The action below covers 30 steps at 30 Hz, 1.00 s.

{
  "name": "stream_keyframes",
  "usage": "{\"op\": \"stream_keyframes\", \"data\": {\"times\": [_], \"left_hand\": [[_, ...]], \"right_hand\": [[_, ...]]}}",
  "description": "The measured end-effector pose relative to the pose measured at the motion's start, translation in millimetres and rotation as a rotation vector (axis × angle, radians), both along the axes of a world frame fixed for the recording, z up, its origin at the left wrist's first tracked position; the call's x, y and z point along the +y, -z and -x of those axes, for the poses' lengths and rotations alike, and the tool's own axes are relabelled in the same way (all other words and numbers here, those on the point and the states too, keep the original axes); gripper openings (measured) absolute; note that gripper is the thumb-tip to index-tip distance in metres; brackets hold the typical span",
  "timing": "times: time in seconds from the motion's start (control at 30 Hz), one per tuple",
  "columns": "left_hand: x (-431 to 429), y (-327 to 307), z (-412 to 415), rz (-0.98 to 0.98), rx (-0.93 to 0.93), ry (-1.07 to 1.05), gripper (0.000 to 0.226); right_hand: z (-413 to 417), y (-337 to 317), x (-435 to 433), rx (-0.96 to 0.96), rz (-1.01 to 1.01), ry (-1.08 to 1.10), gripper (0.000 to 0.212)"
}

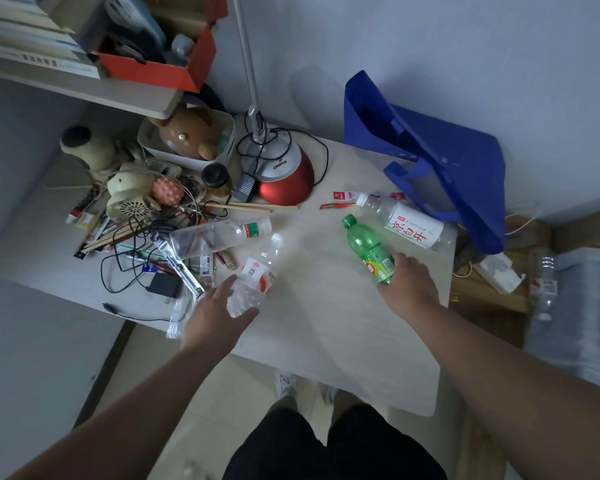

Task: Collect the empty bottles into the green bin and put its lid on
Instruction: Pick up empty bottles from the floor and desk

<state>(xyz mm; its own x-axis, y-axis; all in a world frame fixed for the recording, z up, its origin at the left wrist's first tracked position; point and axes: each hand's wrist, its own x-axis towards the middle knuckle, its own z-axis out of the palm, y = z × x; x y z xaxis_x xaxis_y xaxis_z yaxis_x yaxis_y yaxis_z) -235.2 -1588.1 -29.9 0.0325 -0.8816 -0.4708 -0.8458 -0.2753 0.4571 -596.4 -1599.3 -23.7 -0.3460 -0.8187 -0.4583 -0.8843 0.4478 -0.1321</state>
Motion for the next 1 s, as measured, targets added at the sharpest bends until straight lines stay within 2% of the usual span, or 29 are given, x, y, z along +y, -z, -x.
{"op": "stream_keyframes", "data": {"times": [0.1, 0.2, 0.4, 0.53, 0.73, 0.87, 1.0], "left_hand": [[21, -5, 4, 0.016, -0.008, 0.059, 0.085], [46, -13, 9, -0.010, 0.029, 0.001, 0.089], [133, -37, 29, 0.032, 0.190, -0.395, 0.086], [205, -52, 41, 0.104, 0.245, -0.636, 0.074], [348, -55, 43, 0.122, 0.259, -1.003, 0.076], [454, -48, 47, 0.142, 0.275, -1.259, 0.068], [575, -42, 62, 0.126, 0.245, -1.512, 0.075]], "right_hand": [[-7, -2, 12, -0.033, -0.052, -0.010, 0.059], [-8, -4, 24, -0.120, -0.083, -0.004, 0.057], [-8, -15, 47, -0.349, -0.043, -0.124, 0.042], [-17, -20, 65, -0.477, -0.084, -0.274, 0.050], [-70, -30, 105, -0.523, -0.215, -0.606, 0.061], [-127, -39, 146, -0.475, -0.301, -0.879, 0.063], [-191, -41, 205, -0.398, -0.372, -1.139, 0.068]]}}
